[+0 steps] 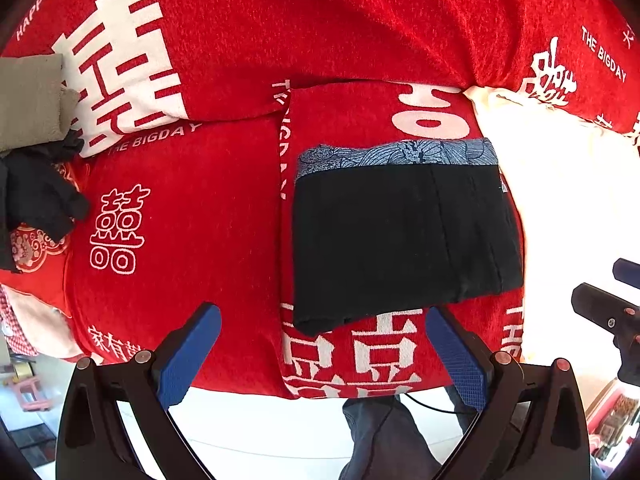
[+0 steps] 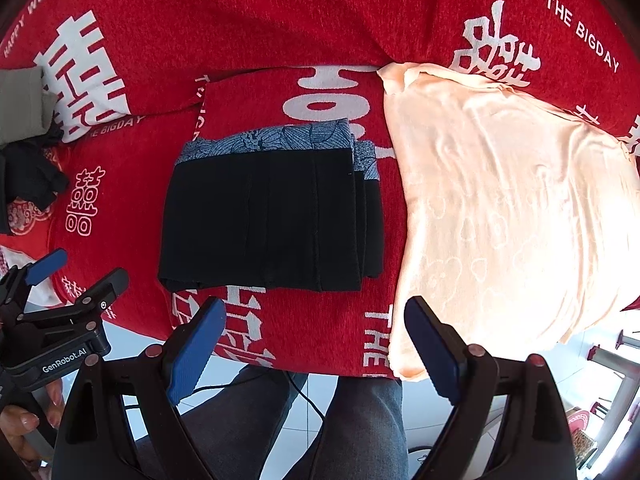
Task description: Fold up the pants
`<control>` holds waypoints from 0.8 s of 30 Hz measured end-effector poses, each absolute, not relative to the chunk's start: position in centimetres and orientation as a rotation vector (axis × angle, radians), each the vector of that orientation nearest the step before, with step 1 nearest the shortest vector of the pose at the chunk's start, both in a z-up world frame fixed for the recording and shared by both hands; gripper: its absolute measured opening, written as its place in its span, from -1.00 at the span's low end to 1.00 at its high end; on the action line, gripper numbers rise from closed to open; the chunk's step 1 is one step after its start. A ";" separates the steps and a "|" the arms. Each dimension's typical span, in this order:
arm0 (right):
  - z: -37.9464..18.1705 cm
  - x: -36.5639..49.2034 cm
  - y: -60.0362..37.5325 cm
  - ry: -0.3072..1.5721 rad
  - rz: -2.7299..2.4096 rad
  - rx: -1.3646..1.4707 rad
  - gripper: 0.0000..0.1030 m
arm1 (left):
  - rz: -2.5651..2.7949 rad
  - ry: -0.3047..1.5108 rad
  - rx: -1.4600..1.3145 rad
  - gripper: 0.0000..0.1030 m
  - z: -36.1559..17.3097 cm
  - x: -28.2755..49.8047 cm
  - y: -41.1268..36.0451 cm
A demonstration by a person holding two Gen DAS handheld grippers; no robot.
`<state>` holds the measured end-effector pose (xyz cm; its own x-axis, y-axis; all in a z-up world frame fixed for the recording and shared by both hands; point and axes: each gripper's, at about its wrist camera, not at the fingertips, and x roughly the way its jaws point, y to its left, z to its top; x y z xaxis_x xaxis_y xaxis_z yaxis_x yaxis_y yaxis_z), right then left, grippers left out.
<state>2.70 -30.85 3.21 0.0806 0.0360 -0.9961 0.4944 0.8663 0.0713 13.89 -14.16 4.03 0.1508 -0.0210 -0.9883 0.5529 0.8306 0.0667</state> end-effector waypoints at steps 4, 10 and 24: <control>3.1 2.7 -30.7 1.465 -0.356 0.446 0.80 | -0.432 1.367 0.467 1.00 4.1 13.9 -14.1; 3.2 2.8 -30.6 1.458 -0.357 0.439 0.80 | -0.431 1.364 0.455 1.00 4.2 14.0 -14.1; 3.1 3.1 -30.6 1.471 -0.344 0.434 0.80 | -0.445 1.375 0.411 1.00 4.2 14.0 -13.7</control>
